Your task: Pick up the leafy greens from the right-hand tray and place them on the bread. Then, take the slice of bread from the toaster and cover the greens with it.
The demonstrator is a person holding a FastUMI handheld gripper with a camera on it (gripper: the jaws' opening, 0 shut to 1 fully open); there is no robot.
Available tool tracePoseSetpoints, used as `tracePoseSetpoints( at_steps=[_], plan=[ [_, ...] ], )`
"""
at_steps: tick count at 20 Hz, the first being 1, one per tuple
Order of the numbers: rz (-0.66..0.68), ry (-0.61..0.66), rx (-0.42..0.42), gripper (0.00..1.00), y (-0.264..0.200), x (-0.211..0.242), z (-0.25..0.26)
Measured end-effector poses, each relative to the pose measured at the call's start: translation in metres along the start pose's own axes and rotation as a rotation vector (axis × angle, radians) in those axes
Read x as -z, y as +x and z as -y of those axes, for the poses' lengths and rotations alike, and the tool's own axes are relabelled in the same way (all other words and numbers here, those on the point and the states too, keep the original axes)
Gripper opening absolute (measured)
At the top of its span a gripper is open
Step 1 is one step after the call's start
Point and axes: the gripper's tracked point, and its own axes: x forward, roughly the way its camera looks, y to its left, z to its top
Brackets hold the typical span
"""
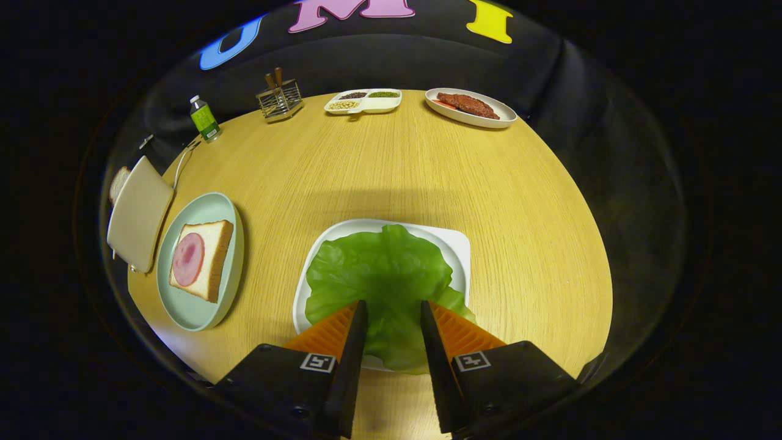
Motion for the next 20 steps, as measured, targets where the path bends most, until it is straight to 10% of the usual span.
tracePoseSetpoints(
  at_steps=[3,8,20],
  plan=[
    [0.010,0.028,0.006,0.27,0.001,-0.002,0.001],
    [0.017,-0.001,0.008,0.14,0.002,-0.002,0.000],
    [0.046,0.057,-0.074,0.06,-0.023,-0.011,-0.013]
  ],
)
